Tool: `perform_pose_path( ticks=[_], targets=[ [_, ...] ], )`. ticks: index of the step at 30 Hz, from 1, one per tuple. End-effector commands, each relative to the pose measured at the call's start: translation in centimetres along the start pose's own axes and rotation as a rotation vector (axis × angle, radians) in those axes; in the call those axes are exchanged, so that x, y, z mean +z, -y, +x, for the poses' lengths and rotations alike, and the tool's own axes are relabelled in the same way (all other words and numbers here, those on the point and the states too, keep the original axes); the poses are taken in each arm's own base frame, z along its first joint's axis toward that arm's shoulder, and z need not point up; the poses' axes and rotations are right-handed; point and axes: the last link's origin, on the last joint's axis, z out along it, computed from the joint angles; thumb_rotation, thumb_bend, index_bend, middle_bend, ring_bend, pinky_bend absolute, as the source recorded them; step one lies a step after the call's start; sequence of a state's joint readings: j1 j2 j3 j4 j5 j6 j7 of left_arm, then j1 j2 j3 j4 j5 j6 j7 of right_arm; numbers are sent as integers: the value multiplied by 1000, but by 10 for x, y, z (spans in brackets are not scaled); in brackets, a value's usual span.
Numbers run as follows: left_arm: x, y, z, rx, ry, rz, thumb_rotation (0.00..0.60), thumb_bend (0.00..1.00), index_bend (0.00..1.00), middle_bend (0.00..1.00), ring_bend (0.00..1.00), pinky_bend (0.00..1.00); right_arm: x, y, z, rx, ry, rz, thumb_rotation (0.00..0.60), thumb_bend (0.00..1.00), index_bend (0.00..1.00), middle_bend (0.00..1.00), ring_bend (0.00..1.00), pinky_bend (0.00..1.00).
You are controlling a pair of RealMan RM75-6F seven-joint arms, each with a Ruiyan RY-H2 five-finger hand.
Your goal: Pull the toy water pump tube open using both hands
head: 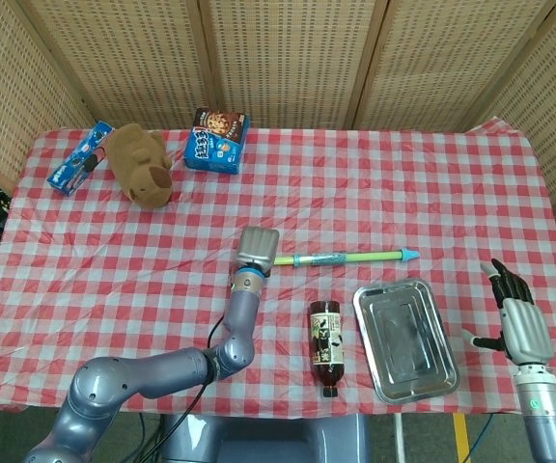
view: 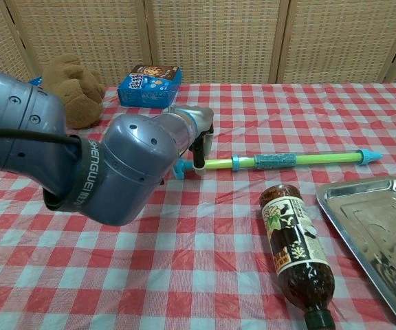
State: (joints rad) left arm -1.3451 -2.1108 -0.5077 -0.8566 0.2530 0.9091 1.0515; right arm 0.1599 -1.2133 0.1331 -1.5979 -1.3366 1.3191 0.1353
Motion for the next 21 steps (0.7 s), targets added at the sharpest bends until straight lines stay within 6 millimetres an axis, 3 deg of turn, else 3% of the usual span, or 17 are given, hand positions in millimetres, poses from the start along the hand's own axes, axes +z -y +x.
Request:
perform_pose_path(
  ticks=[1, 15, 21],
  targets=[
    [1, -2, -2, 2, 3, -2, 600, 224, 495, 874, 827, 718, 0, 0, 0, 1, 0, 0, 600, 175, 0, 0, 0, 0],
    [7, 3, -10, 23, 19, 8, 600, 258, 489, 874, 826, 718, 1, -2, 0, 2, -2, -6, 600, 175, 0, 0, 0, 0],
    [8, 6, -12, 25, 29, 15, 600, 261, 570, 874, 826, 718, 1, -2, 1, 4, -6, -4, 600, 175, 0, 0, 0, 0]
  ],
)
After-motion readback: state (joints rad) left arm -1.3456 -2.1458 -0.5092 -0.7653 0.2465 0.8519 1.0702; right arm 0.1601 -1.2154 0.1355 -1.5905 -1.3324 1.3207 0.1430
